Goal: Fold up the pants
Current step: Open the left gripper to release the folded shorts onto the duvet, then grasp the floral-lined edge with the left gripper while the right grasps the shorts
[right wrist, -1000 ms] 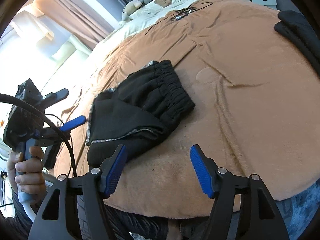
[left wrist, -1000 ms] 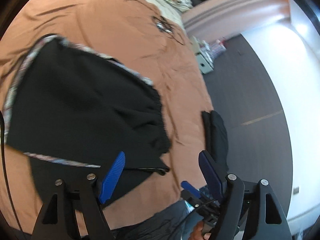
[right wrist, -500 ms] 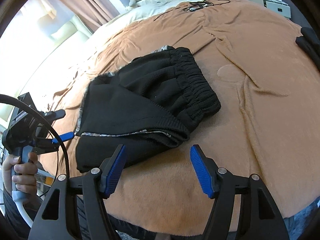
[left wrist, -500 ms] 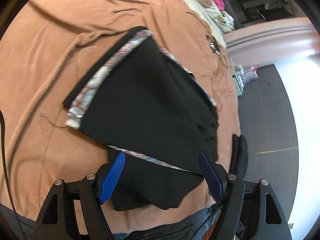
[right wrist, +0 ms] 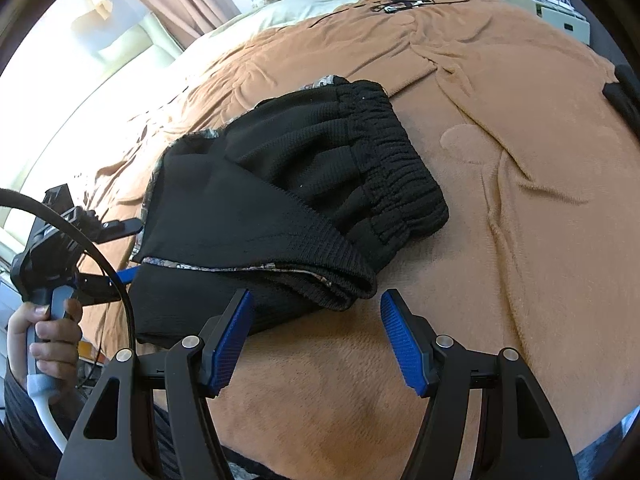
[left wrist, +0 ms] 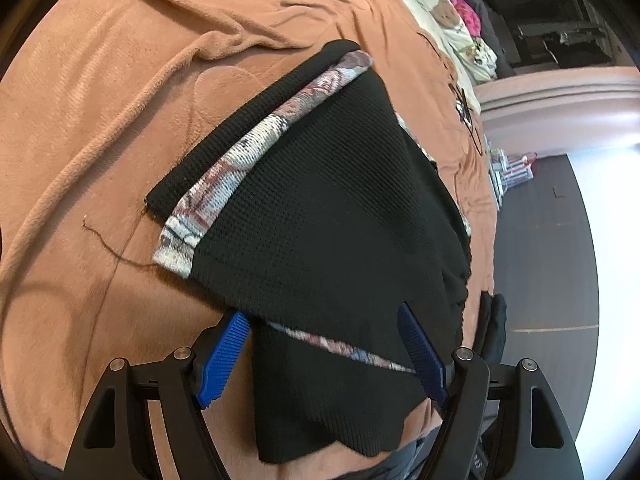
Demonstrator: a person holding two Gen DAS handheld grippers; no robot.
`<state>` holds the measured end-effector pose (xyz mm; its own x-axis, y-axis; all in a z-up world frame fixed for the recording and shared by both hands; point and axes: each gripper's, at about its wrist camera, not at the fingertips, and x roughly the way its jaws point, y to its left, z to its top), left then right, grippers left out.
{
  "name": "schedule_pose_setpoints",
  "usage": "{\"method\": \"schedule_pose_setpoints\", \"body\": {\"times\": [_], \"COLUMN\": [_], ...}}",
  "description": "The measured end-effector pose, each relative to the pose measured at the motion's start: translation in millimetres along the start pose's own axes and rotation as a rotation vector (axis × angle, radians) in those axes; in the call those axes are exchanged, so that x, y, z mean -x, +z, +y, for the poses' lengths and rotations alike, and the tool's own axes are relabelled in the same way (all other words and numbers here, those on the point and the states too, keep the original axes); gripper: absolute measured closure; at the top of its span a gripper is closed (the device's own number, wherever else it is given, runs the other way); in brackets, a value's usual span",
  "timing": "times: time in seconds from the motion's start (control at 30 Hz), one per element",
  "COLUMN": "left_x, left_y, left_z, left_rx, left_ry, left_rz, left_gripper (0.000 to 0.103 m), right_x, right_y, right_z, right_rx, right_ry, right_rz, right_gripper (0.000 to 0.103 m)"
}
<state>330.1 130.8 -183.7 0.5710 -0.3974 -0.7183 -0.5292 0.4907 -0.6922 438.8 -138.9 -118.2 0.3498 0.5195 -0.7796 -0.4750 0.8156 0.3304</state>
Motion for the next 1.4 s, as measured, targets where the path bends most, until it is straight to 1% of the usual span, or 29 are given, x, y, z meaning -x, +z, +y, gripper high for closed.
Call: {"method": "schedule_pose_setpoints", "body": {"times": [0.1,0.17,0.2,0.23,0.27,0.3,0.33,0.37,0.4,0.43,0.5,0.53,0.6,0.7,0.77,1.03,1.23,1.4], "left_x": [-3,-1,2,4,6,8,11,14,15,18,24,29,36,43,47,58,51,39], "left_y": [4,6,8,10,12,14,17,20,22,25,27,28,29,32,35,51,64,76], "left_z": [4,6,7,9,11,12,14,16,16,17,13,8,0,-12,-22,-63,-94,-119], "left_rx": [0.020,0.031,0.036,0.045,0.055,0.060,0.065,0.071,0.072,0.073,0.060,0.044,0.019,-0.008,-0.032,-0.152,-0.234,-0.299], "left_ry": [0.013,0.019,0.027,0.032,0.032,0.032,0.037,0.041,0.040,0.032,0.020,0.015,0.002,-0.016,-0.029,-0.063,-0.065,-0.073], "left_rz": [-0.036,-0.071,-0.088,-0.101,-0.113,-0.124,-0.132,-0.140,-0.142,-0.149,-0.165,-0.177,-0.196,-0.214,-0.226,-0.254,-0.244,-0.218], "left_gripper": [0.027,0.030,0.036,0.044,0.049,0.060,0.073,0.079,0.090,0.094,0.096,0.096,0.097,0.097,0.097,0.097,0.098,0.098], "right_x": [-3,-4,-4,-5,-5,-5,-5,-6,-6,-6,-7,-7,-6,-1,3,20,23,24], "right_y": [2,4,4,5,6,6,6,6,6,5,3,2,-1,-3,-2,-1,-1,0], "right_z": [2,4,6,7,10,12,15,17,20,23,24,25,27,29,29,23,13,2], "right_rx": [0.032,0.062,0.079,0.092,0.112,0.130,0.151,0.168,0.186,0.202,0.211,0.216,0.234,0.251,0.253,0.210,0.163,0.103], "right_ry": [-0.004,-0.011,-0.017,-0.021,-0.025,-0.024,-0.028,-0.029,-0.028,-0.034,-0.026,-0.021,-0.014,-0.007,0.002,0.059,0.101,0.142], "right_rz": [0.001,-0.005,-0.009,-0.013,-0.018,-0.021,-0.030,-0.034,-0.038,-0.037,-0.034,-0.030,-0.025,-0.027,-0.032,-0.056,-0.057,-0.062], "right_gripper": [0.039,0.039,0.039,0.039,0.039,0.039,0.039,0.041,0.049,0.053,0.064,0.067,0.077,0.087,0.090,0.092,0.093,0.094]}}
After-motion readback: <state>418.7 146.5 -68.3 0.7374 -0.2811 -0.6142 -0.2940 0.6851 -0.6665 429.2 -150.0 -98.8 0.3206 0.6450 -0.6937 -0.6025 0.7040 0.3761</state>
